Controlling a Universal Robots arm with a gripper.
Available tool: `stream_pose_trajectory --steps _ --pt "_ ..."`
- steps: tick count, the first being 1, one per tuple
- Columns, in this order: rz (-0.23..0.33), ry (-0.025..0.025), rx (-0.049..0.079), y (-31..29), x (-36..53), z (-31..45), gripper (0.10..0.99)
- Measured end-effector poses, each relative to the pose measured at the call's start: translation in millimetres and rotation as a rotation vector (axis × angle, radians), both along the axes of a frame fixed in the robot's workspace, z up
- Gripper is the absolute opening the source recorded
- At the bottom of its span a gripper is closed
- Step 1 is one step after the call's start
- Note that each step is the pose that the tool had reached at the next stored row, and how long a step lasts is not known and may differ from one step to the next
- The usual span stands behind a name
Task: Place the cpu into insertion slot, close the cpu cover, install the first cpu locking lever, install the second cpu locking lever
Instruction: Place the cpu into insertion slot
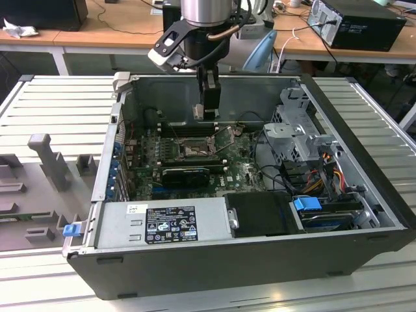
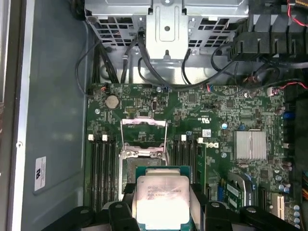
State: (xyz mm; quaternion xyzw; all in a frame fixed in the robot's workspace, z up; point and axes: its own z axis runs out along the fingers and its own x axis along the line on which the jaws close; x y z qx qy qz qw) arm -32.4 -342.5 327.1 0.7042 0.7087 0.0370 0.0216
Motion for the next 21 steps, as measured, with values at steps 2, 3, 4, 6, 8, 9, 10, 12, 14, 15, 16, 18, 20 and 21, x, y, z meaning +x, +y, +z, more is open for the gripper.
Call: stream_pose_trajectory --steps 2,3,4,6,8,9,10,12,14,15,16,18,20,21 --pt "0.0 0.0001 0.0 0.0 -0.6 -1.3 0.529" --pt "0.0 0.0001 0.0 0.0 -0.7 -2.4 0.529" --pt "-0.001 0.0001 0.0 0.0 -0.8 -3.9 0.529" --pt "-0.001 0.0001 0.0 0.0 -0.8 -6.6 0.529" --pt "-0.001 0.0005 0.0 0.0 -0.8 -9.6 0.529" --pt "-0.001 0.0006 0.0 0.0 -0.8 -11.3 0.529" --pt "-0.001 0.0007 0.0 0.0 -0.8 -12.0 0.529" --pt "-0.002 0.001 0.0 0.0 -1.1 -14.0 0.529" --pt "-0.002 0.0012 -0.003 0.0 -1.0 -16.2 0.529" --pt "-0.002 0.0012 -0.003 0.0 -1.0 -18.2 0.529" --pt "-0.003 0.0013 -0.003 0.0 -1.0 -19.8 0.529" --pt "-0.003 0.0011 -0.003 0.1 -1.2 -26.8 0.529" --pt "-0.003 0.0012 -0.003 0.0 -1.3 -30.4 0.529" --pt "-0.003 0.0012 -0.003 0.0 -1.6 -33.7 0.529"
